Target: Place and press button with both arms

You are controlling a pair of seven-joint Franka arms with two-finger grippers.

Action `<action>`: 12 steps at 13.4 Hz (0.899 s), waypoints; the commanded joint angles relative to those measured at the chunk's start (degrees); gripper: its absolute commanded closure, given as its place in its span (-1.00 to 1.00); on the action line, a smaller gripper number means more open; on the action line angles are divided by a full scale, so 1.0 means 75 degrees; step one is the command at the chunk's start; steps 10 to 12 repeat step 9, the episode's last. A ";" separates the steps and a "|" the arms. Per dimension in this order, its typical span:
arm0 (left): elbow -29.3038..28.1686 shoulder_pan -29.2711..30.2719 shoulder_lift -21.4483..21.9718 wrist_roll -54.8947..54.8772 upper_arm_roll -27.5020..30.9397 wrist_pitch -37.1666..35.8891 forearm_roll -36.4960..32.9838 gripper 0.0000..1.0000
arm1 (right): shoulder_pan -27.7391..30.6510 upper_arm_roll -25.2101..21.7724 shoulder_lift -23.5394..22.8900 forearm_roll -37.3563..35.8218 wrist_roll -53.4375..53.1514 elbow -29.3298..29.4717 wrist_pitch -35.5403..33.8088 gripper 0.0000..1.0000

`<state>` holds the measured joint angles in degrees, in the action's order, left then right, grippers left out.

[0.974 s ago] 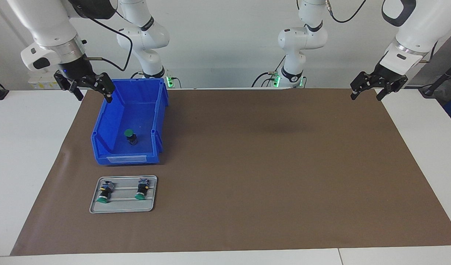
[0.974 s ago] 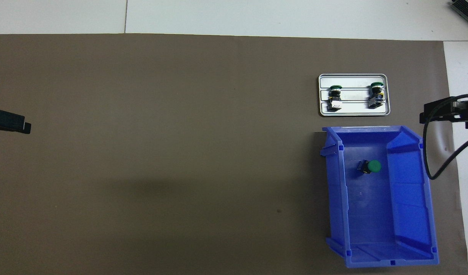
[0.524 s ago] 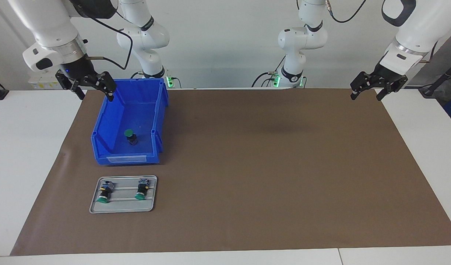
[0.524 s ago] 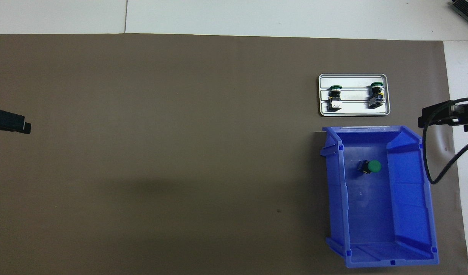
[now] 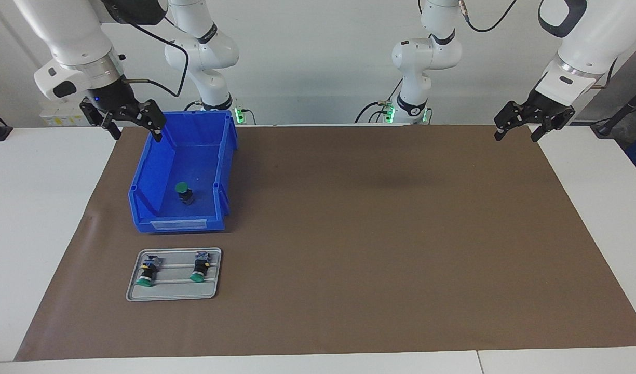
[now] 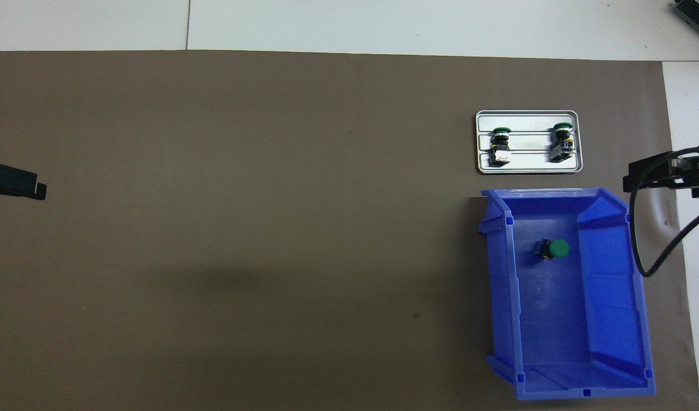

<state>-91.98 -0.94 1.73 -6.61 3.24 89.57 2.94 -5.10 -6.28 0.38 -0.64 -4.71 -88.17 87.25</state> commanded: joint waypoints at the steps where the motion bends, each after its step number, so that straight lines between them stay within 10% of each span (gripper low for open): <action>1: -0.0310 0.0044 0.0261 0.0049 -0.0021 0.0127 0.0018 -1.00 | 0.0105 0.0100 0.0032 0.0038 0.0148 0.0108 -0.0161 -1.00; 12: -0.0310 0.0044 0.0250 0.0049 -0.0021 0.0139 0.0018 -1.00 | 0.0152 0.0111 0.0090 0.0038 0.0182 0.0049 -0.0172 -1.00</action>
